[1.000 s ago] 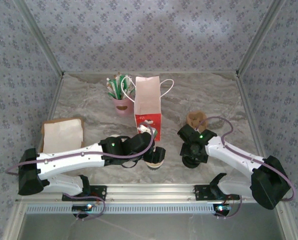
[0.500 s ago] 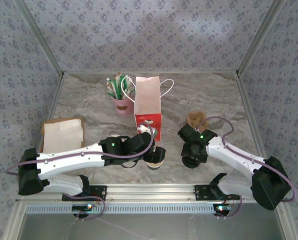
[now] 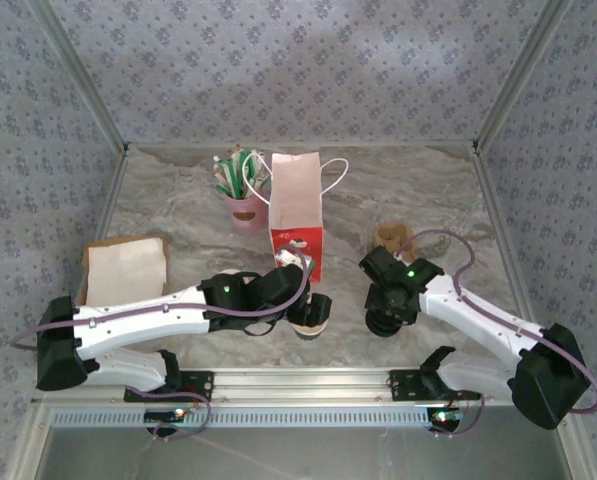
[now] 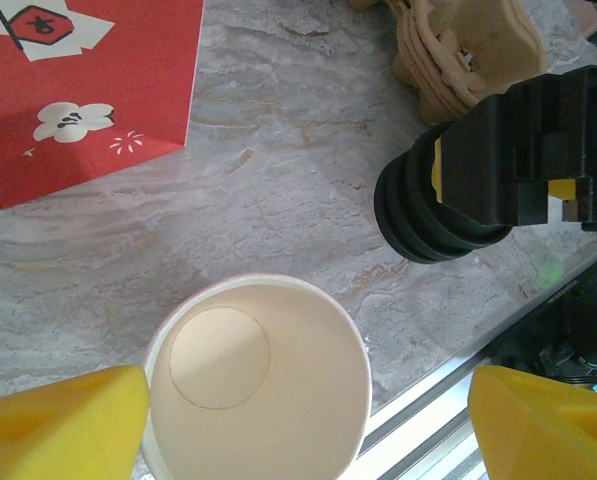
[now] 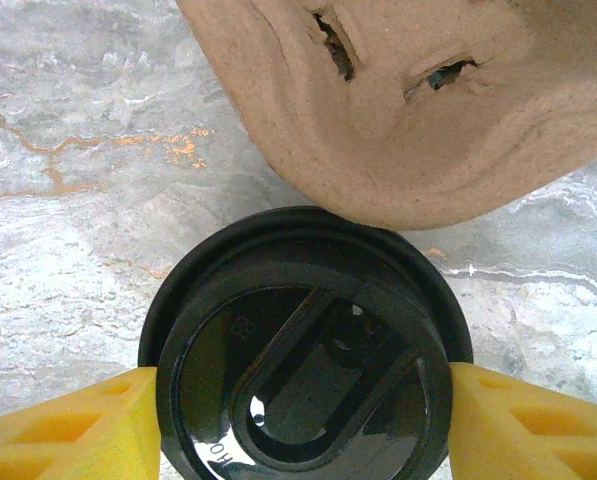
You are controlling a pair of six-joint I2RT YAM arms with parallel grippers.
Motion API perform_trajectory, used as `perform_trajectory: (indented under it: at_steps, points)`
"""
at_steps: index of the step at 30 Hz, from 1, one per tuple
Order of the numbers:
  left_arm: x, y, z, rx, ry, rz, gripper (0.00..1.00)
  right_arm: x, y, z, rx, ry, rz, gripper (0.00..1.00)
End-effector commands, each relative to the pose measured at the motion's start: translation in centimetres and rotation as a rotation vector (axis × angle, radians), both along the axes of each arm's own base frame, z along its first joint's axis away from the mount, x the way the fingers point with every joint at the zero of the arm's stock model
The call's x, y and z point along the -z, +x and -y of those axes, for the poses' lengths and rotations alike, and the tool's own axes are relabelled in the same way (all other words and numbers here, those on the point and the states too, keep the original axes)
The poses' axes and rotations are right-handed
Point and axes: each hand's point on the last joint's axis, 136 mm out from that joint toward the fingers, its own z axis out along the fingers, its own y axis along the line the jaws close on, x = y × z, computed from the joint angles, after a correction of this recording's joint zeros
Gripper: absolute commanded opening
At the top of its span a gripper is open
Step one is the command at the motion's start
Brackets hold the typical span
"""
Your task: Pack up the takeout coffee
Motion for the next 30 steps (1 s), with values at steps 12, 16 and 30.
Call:
perform_trajectory:
  at_steps: [12, 16, 30]
  points:
    - [-4.4, 1.3, -4.3, -0.108, -0.107, 0.153, 0.84, -7.0, 0.6, -2.2, -0.182, 0.01, 0.172, 0.67]
    - [-4.8, 1.4, -6.1, -0.138, -0.125, 0.17, 0.85, -8.7, 0.6, -4.4, -0.281, 0.037, 0.23, 0.67]
    - [-4.2, 1.8, -11.1, -0.202, -0.119, 0.117, 0.99, -10.8, -0.6, -11.6, -0.546, 0.061, 0.281, 0.65]
